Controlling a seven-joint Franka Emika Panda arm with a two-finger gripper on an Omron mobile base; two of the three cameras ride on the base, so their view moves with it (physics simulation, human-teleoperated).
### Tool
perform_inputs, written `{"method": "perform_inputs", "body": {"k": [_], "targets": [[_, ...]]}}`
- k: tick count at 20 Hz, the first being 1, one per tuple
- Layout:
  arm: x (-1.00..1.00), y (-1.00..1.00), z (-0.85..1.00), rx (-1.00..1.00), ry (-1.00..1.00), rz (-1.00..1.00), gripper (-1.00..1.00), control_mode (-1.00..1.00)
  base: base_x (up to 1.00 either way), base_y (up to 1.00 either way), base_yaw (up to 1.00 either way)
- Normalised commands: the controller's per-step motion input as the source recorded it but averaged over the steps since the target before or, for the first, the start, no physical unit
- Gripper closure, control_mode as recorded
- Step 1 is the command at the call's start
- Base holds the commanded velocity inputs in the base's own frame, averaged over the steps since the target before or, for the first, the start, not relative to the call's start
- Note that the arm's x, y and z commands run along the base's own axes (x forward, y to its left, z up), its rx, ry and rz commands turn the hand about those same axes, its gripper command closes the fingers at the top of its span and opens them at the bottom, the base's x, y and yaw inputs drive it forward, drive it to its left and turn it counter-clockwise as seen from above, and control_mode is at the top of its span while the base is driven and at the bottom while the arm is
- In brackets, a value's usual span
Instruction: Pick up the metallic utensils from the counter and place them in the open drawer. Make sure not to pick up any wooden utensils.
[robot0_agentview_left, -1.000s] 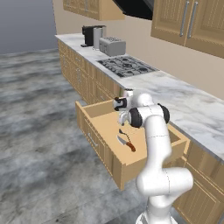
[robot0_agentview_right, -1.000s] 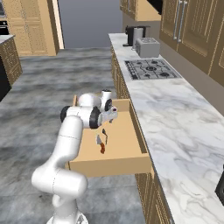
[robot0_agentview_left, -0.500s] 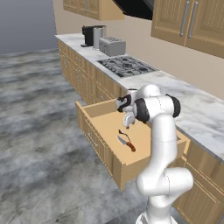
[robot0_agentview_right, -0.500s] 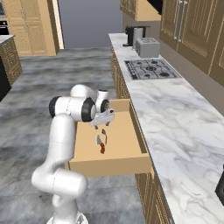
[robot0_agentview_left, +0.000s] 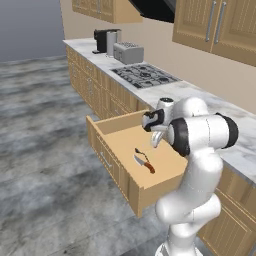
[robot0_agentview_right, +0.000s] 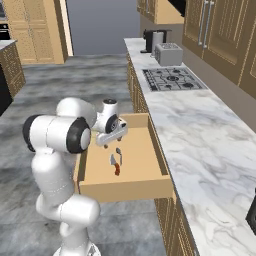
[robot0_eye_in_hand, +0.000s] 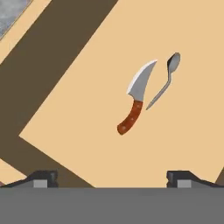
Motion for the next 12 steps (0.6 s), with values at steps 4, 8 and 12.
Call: {"method": "perform_inputs", "body": {"k": [4,8,12], "targets": [[-1.00,-0.17,1.00,0.02,-0.14,0.00,-1.00,-1.00,0.00,0.00,0.00],[-1.00,0.00,1.00,0.00,-0.24,0.00,-1.00,-1.00,0.00,0.00,0.00],[-0.98,0.00,1.00,0.00,-0.31,0.00,-1.00,-1.00,0.00,0.00,0.00]]}}
